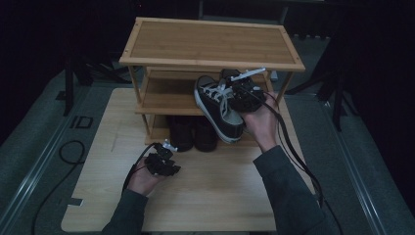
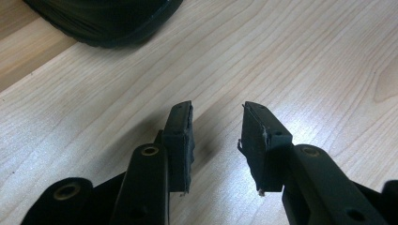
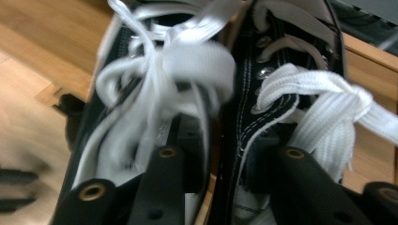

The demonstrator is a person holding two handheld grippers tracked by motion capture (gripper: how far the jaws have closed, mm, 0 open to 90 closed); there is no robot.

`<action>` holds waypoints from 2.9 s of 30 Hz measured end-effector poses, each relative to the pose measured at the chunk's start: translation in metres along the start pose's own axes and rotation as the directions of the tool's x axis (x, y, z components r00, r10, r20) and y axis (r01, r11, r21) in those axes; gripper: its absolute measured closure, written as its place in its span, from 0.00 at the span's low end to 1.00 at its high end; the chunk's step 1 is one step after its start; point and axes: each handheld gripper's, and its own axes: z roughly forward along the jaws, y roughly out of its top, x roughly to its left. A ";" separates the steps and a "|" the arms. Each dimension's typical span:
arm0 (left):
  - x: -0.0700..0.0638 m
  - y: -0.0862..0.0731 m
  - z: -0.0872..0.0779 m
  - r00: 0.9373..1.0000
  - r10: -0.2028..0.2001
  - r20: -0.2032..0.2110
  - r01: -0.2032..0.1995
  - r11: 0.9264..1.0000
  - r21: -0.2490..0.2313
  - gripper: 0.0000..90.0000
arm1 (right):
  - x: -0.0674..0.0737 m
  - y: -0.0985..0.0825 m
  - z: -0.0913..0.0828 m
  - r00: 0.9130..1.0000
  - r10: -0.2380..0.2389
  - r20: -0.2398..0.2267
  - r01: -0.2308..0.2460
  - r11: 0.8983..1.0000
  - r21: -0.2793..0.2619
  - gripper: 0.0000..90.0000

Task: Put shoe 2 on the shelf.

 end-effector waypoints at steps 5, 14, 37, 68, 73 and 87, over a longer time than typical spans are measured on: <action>-0.001 0.000 0.003 1.000 0.006 0.000 -0.006 1.000 0.011 0.71 | -0.007 0.004 -0.013 0.991 -0.130 -0.025 0.130 0.991 0.010 0.63; -0.003 0.001 0.002 1.000 0.004 0.000 -0.004 1.000 0.011 0.71 | -0.030 0.006 -0.027 0.957 -0.209 -0.201 0.210 0.978 -0.017 0.58; -0.004 0.015 -0.027 0.999 0.028 -0.016 -0.029 0.998 -0.057 0.71 | -0.032 0.001 -0.055 0.905 -0.302 -0.301 0.278 0.953 -0.120 0.85; -0.012 0.052 -0.059 0.998 0.066 -0.016 -0.068 0.984 -0.165 1.00 | -0.038 -0.041 -0.076 0.856 -0.343 -0.387 0.312 0.939 -0.143 0.99; -0.018 0.063 -0.067 0.996 0.088 -0.033 -0.093 0.977 -0.192 1.00 | -0.037 -0.054 -0.077 0.853 -0.340 -0.395 0.303 0.940 -0.154 0.99; -0.017 0.093 -0.078 0.989 0.115 -0.088 -0.131 0.968 -0.214 1.00 | -0.034 -0.076 -0.071 0.848 -0.333 -0.413 0.305 0.943 -0.134 0.96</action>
